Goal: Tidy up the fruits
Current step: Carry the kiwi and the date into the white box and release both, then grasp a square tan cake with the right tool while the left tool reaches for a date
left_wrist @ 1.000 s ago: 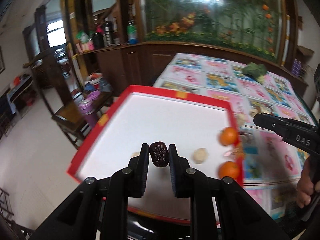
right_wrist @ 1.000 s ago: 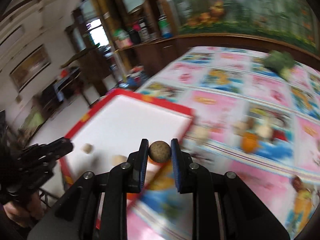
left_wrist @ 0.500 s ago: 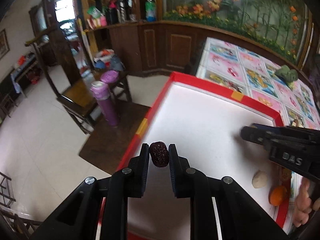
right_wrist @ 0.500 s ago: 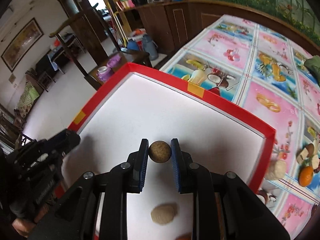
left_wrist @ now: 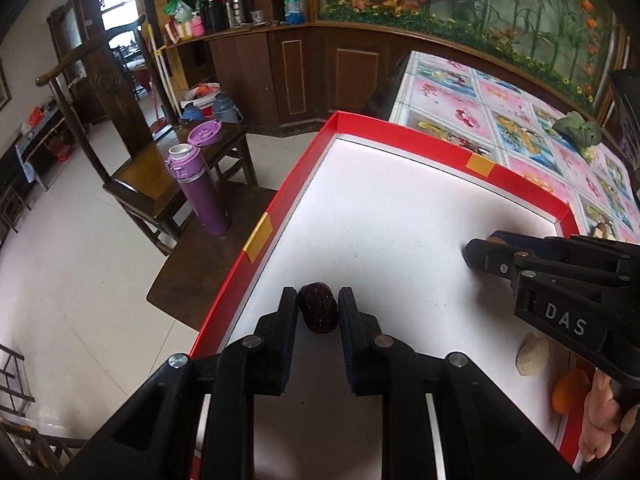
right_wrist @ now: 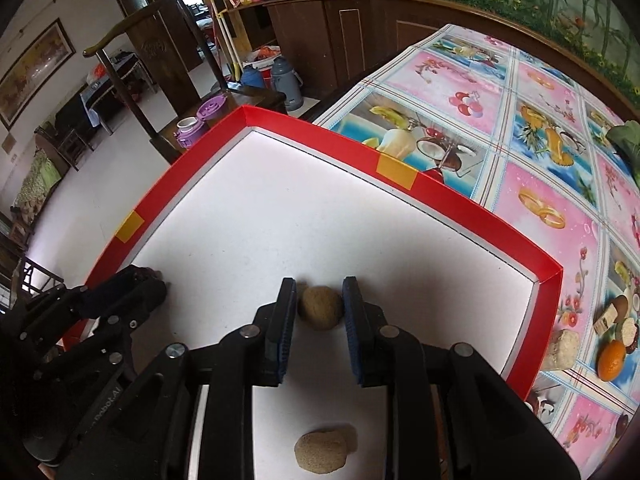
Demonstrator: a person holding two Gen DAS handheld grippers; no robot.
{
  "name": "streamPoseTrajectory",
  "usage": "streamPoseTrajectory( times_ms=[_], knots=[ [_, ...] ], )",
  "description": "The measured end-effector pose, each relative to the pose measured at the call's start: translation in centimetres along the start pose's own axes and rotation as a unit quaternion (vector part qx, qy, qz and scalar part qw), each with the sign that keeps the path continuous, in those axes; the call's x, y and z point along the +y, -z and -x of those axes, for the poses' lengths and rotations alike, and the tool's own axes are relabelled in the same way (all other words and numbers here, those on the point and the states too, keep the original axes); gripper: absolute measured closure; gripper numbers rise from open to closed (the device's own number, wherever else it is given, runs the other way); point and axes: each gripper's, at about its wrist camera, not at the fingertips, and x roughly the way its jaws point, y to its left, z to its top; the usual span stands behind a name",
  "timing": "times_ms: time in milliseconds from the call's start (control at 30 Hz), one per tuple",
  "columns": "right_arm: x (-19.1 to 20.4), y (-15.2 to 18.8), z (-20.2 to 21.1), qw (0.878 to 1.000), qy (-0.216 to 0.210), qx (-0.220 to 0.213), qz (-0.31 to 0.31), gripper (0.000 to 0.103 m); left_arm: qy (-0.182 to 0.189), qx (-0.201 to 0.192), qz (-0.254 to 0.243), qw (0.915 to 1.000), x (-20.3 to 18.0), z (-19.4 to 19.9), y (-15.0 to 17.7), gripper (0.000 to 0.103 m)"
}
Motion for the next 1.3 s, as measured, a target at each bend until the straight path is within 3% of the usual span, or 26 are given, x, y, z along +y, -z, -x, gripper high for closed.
streamPoseTrajectory(
  times_ms=[33, 67, 100, 200, 267, 467, 767, 900, 1100, 1233, 1300],
  knots=[
    [-0.1, 0.1, 0.1, 1.000, -0.008, 0.002, -0.001, 0.057, -0.015, 0.000, 0.002, 0.9999, 0.1, 0.0, 0.0, 0.064],
    [-0.3, 0.1, 0.2, 1.000, -0.011, 0.002, -0.005, 0.041, -0.018, 0.000, 0.006, 0.9998, 0.1, 0.1, 0.0, 0.049],
    [-0.8, 0.3, 0.9, 1.000, -0.019, -0.013, -0.014, 0.039, -0.005, 0.001, 0.012, 0.9999, 0.1, 0.3, 0.2, 0.039],
    [-1.8, 1.3, 3.5, 0.997, -0.039, -0.064, -0.009, 0.039, -0.030, -0.015, 0.003, 0.9994, -0.5, 1.4, 0.7, 0.033],
    [-2.6, 2.1, 5.5, 0.995, -0.037, -0.091, 0.000, 0.039, -0.046, -0.031, -0.007, 0.9984, -1.2, 2.4, 1.1, 0.031],
    [-8.0, 6.7, 12.0, 0.986, 0.013, -0.165, 0.019, 0.027, -0.029, -0.075, -0.019, 0.9966, -3.4, 6.2, 1.6, 0.024],
    [-22.5, 16.1, 19.5, 0.972, 0.105, -0.188, -0.097, 0.026, 0.044, -0.079, -0.105, 0.9904, -11.2, 8.7, 3.4, 0.024],
    [-29.2, 19.5, 21.7, 0.956, 0.153, -0.184, -0.169, 0.027, 0.075, -0.070, -0.147, 0.9838, -15.4, 9.1, 4.4, 0.024],
    [-36.6, 20.9, 23.1, 0.932, 0.173, -0.184, -0.260, 0.027, 0.128, -0.054, -0.213, 0.9671, -22.0, 9.9, 5.6, 0.024],
    [-38.8, 19.3, 22.0, 0.934, 0.139, -0.167, -0.284, 0.027, 0.148, -0.059, -0.249, 0.9552, -25.9, 10.3, 5.5, 0.024],
    [-38.8, 17.8, 21.1, 0.936, 0.143, -0.158, -0.281, 0.027, 0.152, -0.054, -0.258, 0.9527, -27.5, 10.3, 5.6, 0.024]
  ],
)
